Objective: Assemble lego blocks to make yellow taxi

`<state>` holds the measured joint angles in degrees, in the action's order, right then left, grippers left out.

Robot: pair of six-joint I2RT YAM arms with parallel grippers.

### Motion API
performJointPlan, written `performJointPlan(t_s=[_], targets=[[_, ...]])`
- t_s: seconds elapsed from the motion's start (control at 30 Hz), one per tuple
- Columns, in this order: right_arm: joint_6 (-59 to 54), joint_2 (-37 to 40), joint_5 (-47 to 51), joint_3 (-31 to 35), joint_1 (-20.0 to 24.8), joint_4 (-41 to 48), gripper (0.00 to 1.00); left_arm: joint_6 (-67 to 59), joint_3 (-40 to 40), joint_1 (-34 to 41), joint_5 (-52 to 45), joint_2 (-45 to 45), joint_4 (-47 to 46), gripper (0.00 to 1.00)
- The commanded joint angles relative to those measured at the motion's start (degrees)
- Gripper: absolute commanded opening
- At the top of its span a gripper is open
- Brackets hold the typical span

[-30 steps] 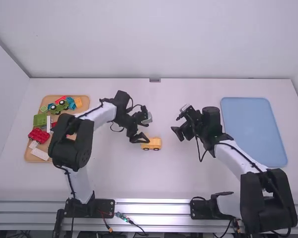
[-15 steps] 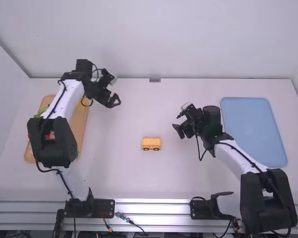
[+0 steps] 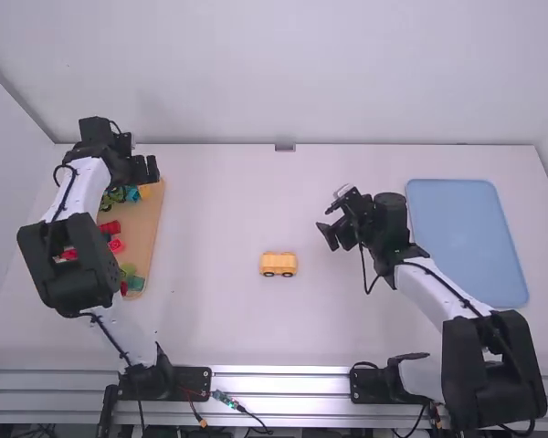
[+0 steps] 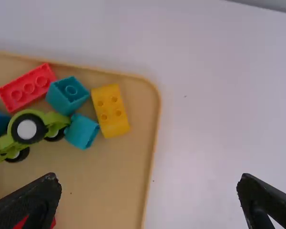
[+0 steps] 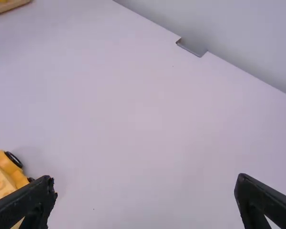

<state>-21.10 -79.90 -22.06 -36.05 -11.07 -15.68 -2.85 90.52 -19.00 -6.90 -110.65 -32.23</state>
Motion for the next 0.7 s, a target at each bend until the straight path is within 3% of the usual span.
performJointPlan(t_s=[0.0,0.37,0.67], targets=[[0.3,1.4,0.0,-1.6,-0.2,-0.2,0.99,6.0,-1.1,-0.2,2.8,1.4,0.7,0.99],[0.4,1.4,-0.2,-1.6,-0.2,0.5,0.99,9.0,0.2,-0.1,4.8,-0.8,2.1,1.00],[0.3,1.4,-0.1,-1.6,-0.2,1.2,0.99,9.1,12.8,0.2,4.6,-8.1,-6.9,0.97]])
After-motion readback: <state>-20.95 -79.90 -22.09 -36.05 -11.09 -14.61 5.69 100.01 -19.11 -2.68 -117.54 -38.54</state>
